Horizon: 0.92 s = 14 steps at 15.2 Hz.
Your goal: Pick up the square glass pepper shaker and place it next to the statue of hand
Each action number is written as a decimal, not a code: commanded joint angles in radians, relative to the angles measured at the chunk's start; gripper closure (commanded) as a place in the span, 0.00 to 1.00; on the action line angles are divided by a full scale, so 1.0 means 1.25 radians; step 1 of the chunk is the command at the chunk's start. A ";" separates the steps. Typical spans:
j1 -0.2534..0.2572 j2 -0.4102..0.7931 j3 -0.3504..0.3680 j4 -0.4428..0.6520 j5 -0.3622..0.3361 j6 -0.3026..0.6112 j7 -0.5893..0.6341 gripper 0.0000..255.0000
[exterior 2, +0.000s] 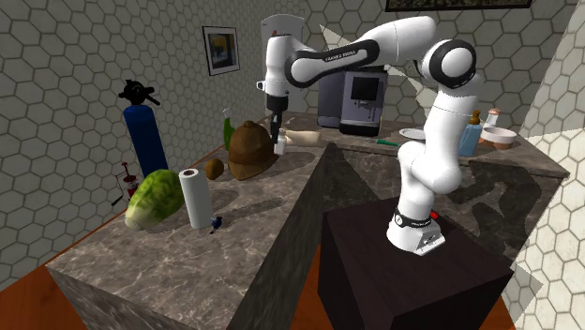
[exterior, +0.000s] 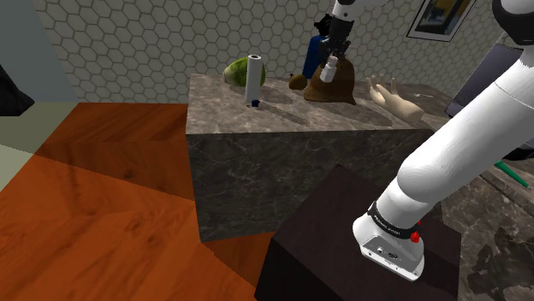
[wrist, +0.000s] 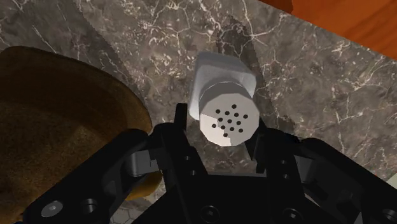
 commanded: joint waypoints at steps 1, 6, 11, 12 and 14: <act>-0.016 -0.005 -0.022 0.000 -0.002 -0.003 -0.038 1.00; -0.055 -0.004 -0.081 0.005 -0.002 -0.003 -0.137 1.00; -0.093 0.019 -0.144 0.033 0.010 -0.005 -0.242 1.00; -0.101 0.027 -0.156 0.042 0.014 -0.006 -0.264 1.00; -0.116 0.046 -0.182 0.061 0.025 -0.008 -0.309 1.00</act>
